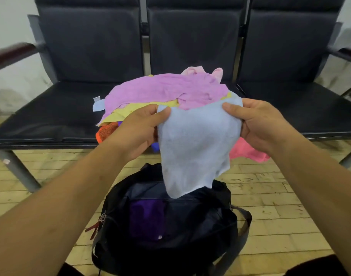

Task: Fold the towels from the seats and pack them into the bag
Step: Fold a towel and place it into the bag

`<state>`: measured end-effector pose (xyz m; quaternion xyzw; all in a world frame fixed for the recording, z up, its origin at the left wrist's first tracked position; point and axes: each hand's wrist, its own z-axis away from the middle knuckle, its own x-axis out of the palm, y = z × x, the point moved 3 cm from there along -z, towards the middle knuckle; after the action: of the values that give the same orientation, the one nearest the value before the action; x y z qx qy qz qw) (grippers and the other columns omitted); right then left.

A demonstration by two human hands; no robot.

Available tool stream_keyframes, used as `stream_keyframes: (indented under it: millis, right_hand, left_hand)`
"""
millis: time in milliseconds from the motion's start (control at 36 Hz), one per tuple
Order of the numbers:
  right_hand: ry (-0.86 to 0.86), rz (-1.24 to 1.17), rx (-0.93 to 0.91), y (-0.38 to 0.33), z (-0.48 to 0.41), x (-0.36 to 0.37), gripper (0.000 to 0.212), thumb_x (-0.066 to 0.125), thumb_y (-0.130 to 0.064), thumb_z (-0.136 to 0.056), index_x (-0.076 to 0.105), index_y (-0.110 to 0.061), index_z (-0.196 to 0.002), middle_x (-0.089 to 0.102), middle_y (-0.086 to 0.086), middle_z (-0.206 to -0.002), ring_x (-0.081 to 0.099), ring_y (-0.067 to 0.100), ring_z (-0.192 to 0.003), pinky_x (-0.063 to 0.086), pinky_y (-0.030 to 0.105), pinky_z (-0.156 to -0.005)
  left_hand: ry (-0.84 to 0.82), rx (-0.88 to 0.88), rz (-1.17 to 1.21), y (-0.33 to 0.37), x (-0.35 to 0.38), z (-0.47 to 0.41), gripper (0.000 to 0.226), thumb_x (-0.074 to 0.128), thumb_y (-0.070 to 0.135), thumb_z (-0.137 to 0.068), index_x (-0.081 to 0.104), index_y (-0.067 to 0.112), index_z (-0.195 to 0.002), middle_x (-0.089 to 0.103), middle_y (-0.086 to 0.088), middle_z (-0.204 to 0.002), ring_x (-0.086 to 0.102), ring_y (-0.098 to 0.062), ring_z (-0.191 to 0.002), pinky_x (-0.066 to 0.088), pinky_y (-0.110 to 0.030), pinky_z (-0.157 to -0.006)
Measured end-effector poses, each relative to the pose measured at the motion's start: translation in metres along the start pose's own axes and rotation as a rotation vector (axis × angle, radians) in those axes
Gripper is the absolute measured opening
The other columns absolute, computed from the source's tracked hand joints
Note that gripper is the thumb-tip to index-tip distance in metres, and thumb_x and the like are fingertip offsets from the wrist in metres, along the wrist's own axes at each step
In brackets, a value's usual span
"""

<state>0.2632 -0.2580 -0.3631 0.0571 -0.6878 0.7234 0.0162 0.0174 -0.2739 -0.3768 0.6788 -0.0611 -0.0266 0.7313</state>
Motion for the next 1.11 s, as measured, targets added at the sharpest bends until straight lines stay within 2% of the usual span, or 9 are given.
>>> stream_keyframes:
  millis: [56, 111, 278, 361, 444, 611, 778, 972, 1111]
  right_hand:
    - [0.010, -0.020, 0.020, 0.001, -0.002, -0.001, 0.029, 0.066, -0.011, -0.094, 0.066, 0.005, -0.118, 0.073, 0.018, -0.113, 0.072, 0.028, -0.105, 0.060, 0.038, -0.090]
    - [0.000, -0.019, 0.039, 0.002, -0.002, -0.001, 0.025, 0.066, -0.010, -0.094, 0.066, 0.008, -0.112, 0.074, 0.017, -0.106, 0.073, 0.026, -0.098, 0.061, 0.035, -0.086]
    - [-0.048, 0.064, 0.047, -0.001, -0.001, 0.000, 0.028, 0.070, -0.010, -0.090, 0.063, 0.005, -0.113, 0.074, 0.015, -0.104, 0.074, 0.020, -0.091, 0.060, 0.028, -0.072]
    - [-0.019, 0.080, 0.029, -0.001, -0.002, -0.001, 0.044, 0.073, -0.011, -0.087, 0.058, 0.006, -0.125, 0.069, 0.019, -0.118, 0.073, 0.023, -0.099, 0.061, 0.030, -0.076]
    - [0.028, 0.138, -0.002, 0.001, -0.001, -0.001, 0.025, 0.071, -0.007, -0.090, 0.063, 0.000, -0.113, 0.071, 0.018, -0.113, 0.073, 0.026, -0.101, 0.062, 0.036, -0.083]
    - [0.057, 0.312, -0.106, -0.005, 0.002, 0.000, 0.030, 0.073, -0.003, -0.088, 0.066, -0.016, -0.113, 0.071, 0.014, -0.094, 0.071, 0.023, -0.090, 0.060, 0.043, -0.088]
    - [-0.010, 0.628, -0.210, -0.014, 0.008, -0.002, 0.025, 0.075, -0.003, -0.085, 0.071, -0.011, -0.109, 0.077, -0.001, -0.088, 0.073, 0.004, -0.083, 0.055, 0.010, -0.072]
    - [0.086, 0.600, -0.270, -0.016, 0.006, 0.000, 0.022, 0.076, -0.001, -0.085, 0.071, -0.011, -0.103, 0.077, 0.005, -0.090, 0.075, 0.018, -0.086, 0.061, 0.031, -0.082]
    - [0.123, 0.665, -0.362, -0.020, 0.007, 0.012, 0.015, 0.077, -0.005, -0.084, 0.072, -0.009, -0.099, 0.075, 0.004, -0.087, 0.073, 0.014, -0.077, 0.060, 0.025, -0.074]
  left_hand:
    - [0.057, 0.030, 0.008, 0.003, 0.000, 0.000, 0.019, 0.061, 0.026, -0.097, 0.059, 0.008, -0.091, 0.068, -0.007, -0.086, 0.059, -0.022, -0.078, 0.051, -0.032, -0.069]
    - [0.121, 0.058, 0.020, 0.004, -0.002, 0.001, 0.017, 0.067, 0.023, -0.093, 0.054, 0.013, -0.093, 0.065, -0.005, -0.079, 0.056, -0.018, -0.072, 0.049, -0.028, -0.063]
    - [0.052, 0.144, -0.146, 0.011, -0.008, 0.005, 0.030, 0.070, 0.013, -0.090, 0.063, 0.016, -0.119, 0.074, 0.001, -0.080, 0.070, -0.011, -0.080, 0.054, -0.024, -0.070]
    - [0.060, 0.177, -0.269, 0.013, -0.009, 0.008, 0.028, 0.070, 0.013, -0.089, 0.067, 0.015, -0.117, 0.078, 0.003, -0.089, 0.073, -0.006, -0.086, 0.057, -0.017, -0.074]
    - [0.088, 0.198, -0.373, 0.013, -0.013, 0.009, 0.021, 0.072, 0.015, -0.088, 0.071, 0.017, -0.108, 0.077, 0.009, -0.089, 0.072, 0.000, -0.084, 0.053, -0.011, -0.074]
    - [0.207, 0.309, -0.754, 0.016, -0.016, 0.008, 0.013, 0.075, 0.020, -0.086, 0.071, 0.019, -0.098, 0.071, 0.015, -0.081, 0.062, 0.012, -0.067, 0.042, 0.000, -0.061]
    - [0.166, 0.342, -0.756, 0.024, -0.013, 0.014, 0.010, 0.073, 0.021, -0.088, 0.069, 0.023, -0.097, 0.068, 0.023, -0.078, 0.060, 0.020, -0.069, 0.038, 0.003, -0.062]
    - [0.283, 0.400, -0.801, 0.032, -0.017, 0.014, 0.005, 0.068, 0.019, -0.092, 0.069, 0.022, -0.096, 0.064, 0.023, -0.074, 0.058, 0.018, -0.064, 0.036, 0.003, -0.060]
    - [0.443, 0.433, -0.930, 0.032, -0.021, 0.012, 0.019, 0.067, 0.024, -0.093, 0.070, 0.013, -0.108, 0.062, 0.009, -0.077, 0.057, -0.005, -0.071, 0.036, 0.002, -0.062]
